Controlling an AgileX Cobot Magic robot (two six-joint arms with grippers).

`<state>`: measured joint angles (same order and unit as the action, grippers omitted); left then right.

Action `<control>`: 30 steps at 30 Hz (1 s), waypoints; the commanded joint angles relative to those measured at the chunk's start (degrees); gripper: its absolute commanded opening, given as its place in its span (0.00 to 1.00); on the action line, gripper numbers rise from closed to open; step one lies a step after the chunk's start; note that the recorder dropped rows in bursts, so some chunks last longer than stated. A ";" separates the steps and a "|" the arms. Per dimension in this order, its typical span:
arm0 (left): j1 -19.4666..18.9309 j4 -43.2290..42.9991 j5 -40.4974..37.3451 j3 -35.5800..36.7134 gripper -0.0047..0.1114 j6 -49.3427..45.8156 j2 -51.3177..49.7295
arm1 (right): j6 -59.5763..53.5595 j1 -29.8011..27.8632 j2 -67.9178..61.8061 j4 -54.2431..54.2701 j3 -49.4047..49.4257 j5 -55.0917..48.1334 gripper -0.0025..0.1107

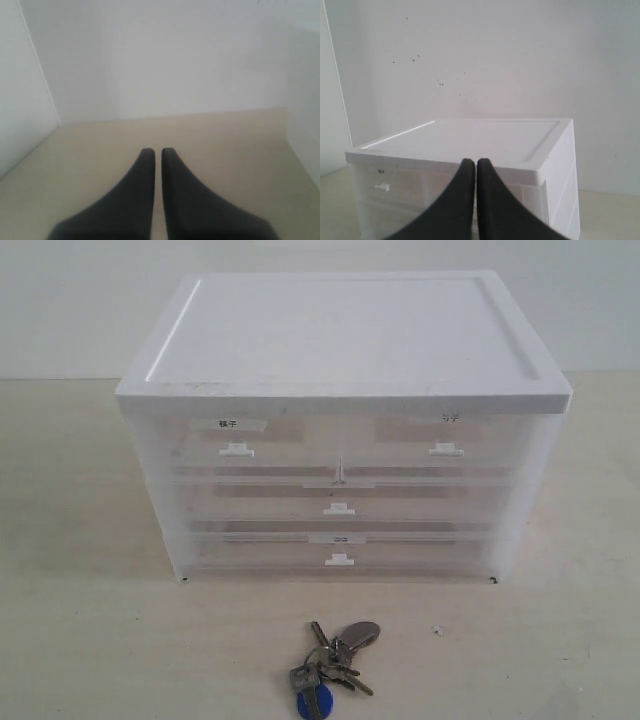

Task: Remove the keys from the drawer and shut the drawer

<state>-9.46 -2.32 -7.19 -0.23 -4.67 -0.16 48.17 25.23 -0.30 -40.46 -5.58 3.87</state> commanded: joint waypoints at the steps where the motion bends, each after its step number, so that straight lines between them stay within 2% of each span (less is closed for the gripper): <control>1: -1.31 1.48 -5.15 0.23 0.08 -4.35 0.16 | -0.13 -0.02 0.30 -0.15 0.25 0.20 0.02; 6: -1.31 1.48 -9.43 0.23 0.08 -4.35 0.16 | -0.13 -0.02 0.30 -0.15 0.25 0.20 0.02; 30: -1.31 1.37 -9.32 0.23 0.08 -4.35 0.16 | -0.13 -0.02 0.30 -0.15 0.25 0.20 0.02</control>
<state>-10.59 -1.41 -16.39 -0.23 -8.59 -0.16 48.17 25.23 -0.30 -40.46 -5.58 3.87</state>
